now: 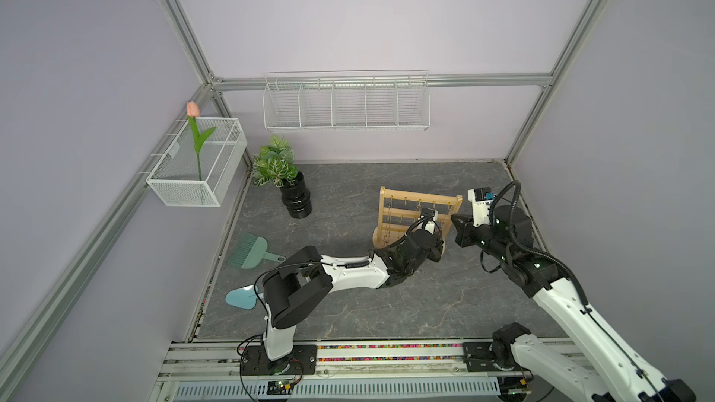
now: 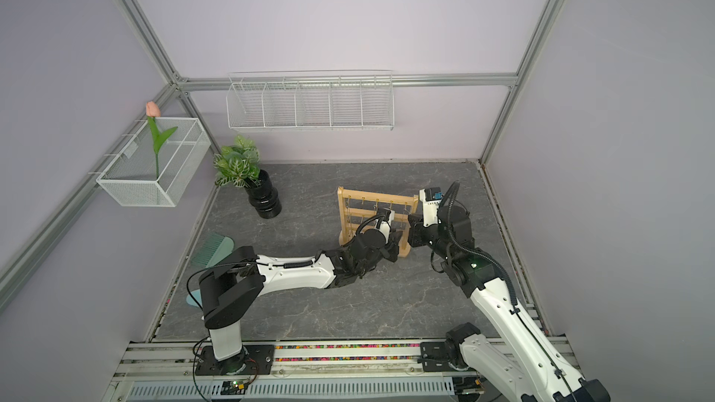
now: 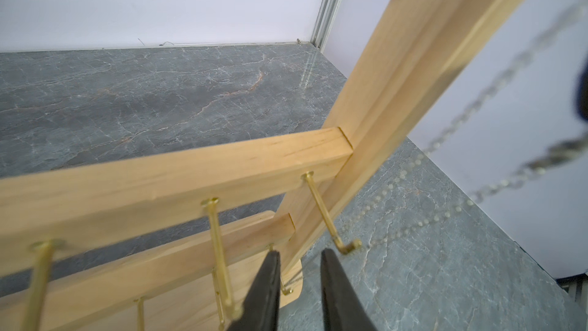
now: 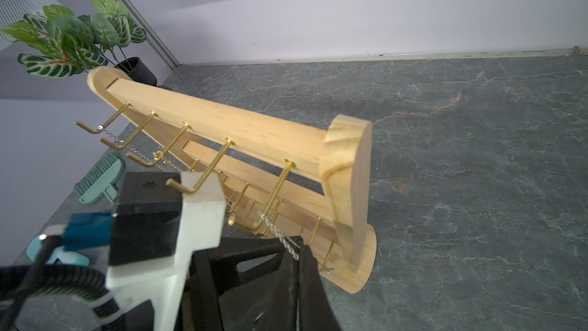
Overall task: Hang the necklace on the jewelry display stand
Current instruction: Hang the necklace on the stand.
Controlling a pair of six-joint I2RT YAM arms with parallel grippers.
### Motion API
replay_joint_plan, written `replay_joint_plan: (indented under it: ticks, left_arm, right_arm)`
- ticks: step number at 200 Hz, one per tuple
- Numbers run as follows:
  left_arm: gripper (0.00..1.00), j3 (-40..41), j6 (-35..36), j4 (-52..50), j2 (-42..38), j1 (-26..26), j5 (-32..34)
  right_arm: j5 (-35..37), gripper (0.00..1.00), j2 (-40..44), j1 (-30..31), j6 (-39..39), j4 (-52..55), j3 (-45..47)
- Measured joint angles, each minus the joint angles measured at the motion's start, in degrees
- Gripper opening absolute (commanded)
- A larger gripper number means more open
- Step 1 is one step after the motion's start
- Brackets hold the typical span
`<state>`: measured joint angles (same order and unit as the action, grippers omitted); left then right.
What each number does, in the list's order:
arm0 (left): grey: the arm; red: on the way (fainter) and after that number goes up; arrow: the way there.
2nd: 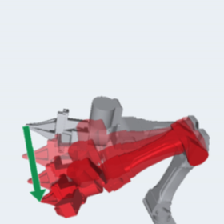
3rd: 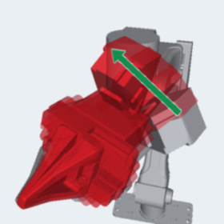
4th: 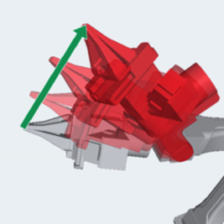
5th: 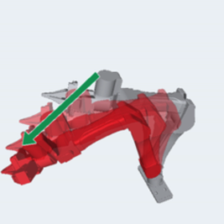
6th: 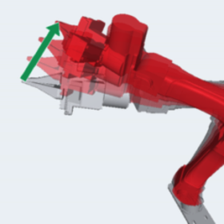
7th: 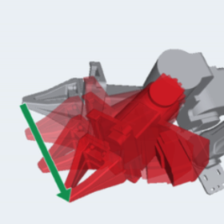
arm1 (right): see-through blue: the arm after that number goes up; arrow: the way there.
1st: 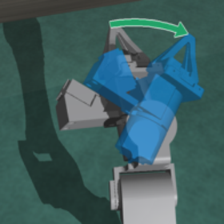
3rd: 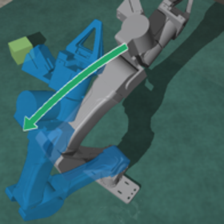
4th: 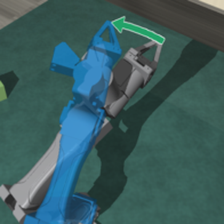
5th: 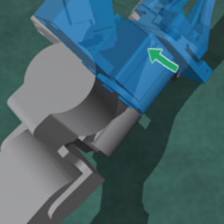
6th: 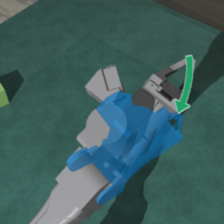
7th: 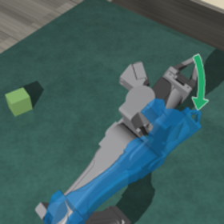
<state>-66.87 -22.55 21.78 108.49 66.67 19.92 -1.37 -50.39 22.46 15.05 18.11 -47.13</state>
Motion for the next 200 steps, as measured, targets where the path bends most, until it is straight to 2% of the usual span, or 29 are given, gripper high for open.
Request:
replay_joint_plan:
  ticks: [68, 115, 150, 200]
  left_arm:
    - [0.23, -0.52, -2.75, 2.43, 1.68, 0.00, 0.90]
    - [0.13, -0.96, -4.17, 3.74, 2.75, 0.00, 1.22]
    - [0.00, -1.07, -4.83, 4.11, 2.89, 0.00, 0.59]
    - [0.00, -1.07, -5.55, 4.33, 2.86, 0.48, -0.83]
  right_arm:
    - [-0.44, 0.07, 0.00, -0.42, 0.00, -0.33, 0.02]
    - [-1.09, 0.07, 0.02, -0.74, 0.00, -0.39, 0.39]
    - [-1.29, 0.07, 0.28, -1.11, 0.00, -0.37, 0.61]
    - [-1.49, 0.07, 0.63, -1.75, -0.02, -0.39, 0.81]
